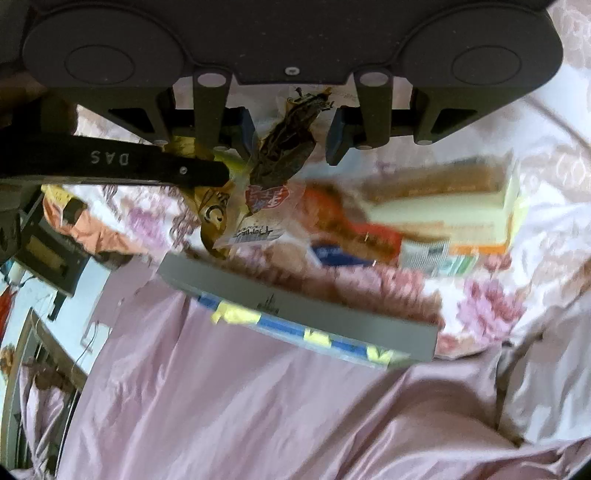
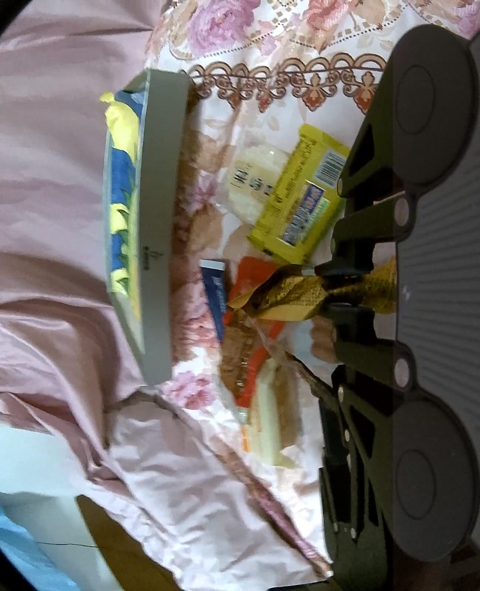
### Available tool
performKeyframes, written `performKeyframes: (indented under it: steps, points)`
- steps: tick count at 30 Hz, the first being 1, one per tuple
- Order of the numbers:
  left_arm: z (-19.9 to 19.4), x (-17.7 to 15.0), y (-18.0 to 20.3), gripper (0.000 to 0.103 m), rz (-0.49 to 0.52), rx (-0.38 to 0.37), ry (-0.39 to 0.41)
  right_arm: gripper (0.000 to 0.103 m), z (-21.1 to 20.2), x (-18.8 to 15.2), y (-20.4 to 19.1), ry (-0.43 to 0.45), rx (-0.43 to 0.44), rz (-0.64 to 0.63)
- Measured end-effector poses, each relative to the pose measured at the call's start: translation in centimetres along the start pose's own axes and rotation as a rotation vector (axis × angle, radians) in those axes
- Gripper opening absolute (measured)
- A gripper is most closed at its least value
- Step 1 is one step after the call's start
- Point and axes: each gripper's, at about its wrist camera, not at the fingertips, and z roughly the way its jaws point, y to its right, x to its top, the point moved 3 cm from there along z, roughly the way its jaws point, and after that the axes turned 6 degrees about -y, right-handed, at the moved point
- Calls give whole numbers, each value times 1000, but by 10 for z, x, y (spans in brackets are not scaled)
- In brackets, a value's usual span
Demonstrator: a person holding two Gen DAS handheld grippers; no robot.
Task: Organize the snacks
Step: 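Close the left tool on the brown meat packet while the right tool grasps the gold foil packet, then carry both packets over the grey tray and release them inside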
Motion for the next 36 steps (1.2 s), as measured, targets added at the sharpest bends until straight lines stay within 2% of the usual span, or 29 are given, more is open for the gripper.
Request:
performKeyframes:
  steps: [8, 15, 20, 28, 36]
  points:
    - [-6, 35, 20, 42, -20, 14, 92, 17, -26, 20, 18, 147, -11, 58]
    - [8, 90, 43, 42, -10, 40, 175, 17, -40, 57, 39, 326, -72, 42]
    - [34, 132, 58, 42, -9, 58, 216, 17, -36, 89, 67, 423, -119, 56]
    - [92, 183, 68, 42, -35, 67, 227, 17, -8, 114, 110, 450, -159, 136]
    - [137, 193, 54, 42, -102, 100, 183, 17, 20, 123, 124, 434, -162, 157]
